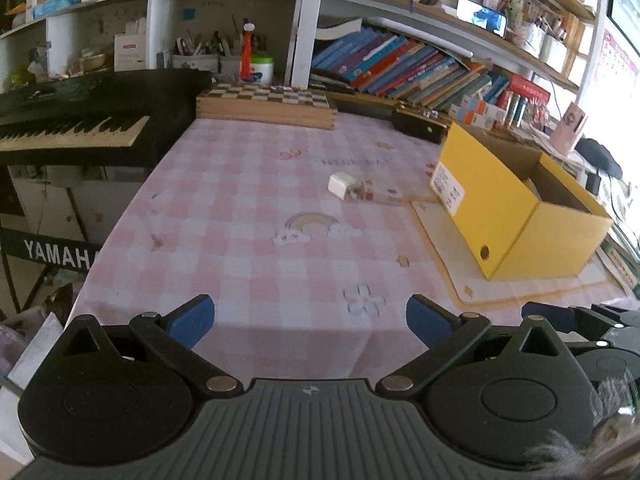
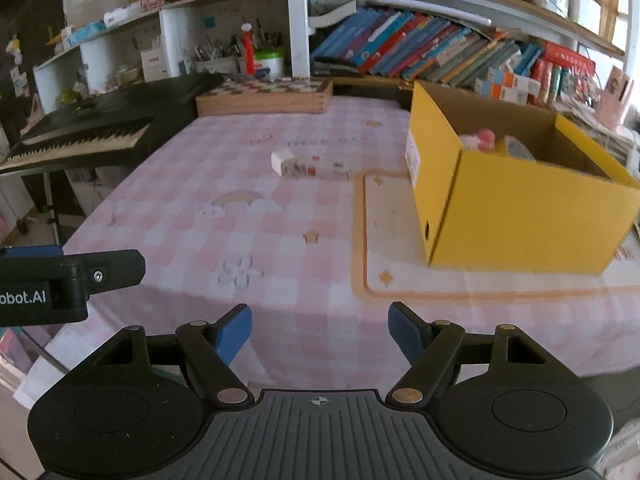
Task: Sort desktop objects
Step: 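Move both open tools toward the white charger and small white box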
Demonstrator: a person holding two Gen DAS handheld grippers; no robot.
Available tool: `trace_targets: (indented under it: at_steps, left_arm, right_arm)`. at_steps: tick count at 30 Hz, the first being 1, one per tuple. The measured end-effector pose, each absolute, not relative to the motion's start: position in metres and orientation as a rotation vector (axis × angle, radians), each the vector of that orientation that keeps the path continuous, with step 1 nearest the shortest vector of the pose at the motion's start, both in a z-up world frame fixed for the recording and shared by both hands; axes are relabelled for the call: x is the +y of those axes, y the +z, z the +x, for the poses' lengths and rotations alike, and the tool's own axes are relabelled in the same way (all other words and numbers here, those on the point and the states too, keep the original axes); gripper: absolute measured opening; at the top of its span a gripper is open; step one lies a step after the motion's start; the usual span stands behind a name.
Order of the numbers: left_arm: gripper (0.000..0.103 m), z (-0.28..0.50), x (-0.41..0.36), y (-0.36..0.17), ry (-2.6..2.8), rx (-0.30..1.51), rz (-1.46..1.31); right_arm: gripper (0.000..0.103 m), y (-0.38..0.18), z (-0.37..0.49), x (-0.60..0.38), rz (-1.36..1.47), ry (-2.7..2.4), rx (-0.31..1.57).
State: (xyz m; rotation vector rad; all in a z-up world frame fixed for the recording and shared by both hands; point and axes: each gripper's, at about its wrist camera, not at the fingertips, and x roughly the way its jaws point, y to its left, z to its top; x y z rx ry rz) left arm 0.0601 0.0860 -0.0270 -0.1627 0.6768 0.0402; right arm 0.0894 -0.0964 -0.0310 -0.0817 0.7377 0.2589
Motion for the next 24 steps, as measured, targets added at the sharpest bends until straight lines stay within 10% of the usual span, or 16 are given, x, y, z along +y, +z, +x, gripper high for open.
trace_targets:
  at_steps: [16,24]
  left_arm:
    - [0.1,0.159,0.091,-0.031,0.064,0.649,-0.1]
    - [0.082,0.212,0.08,-0.041,-0.008,0.655,-0.067]
  right_arm:
    - [0.077,-0.006,0.198,-0.091,-0.012,0.283,0.647]
    - [0.071,-0.004,0.244,-0.083,0.001,0.292,0.67]
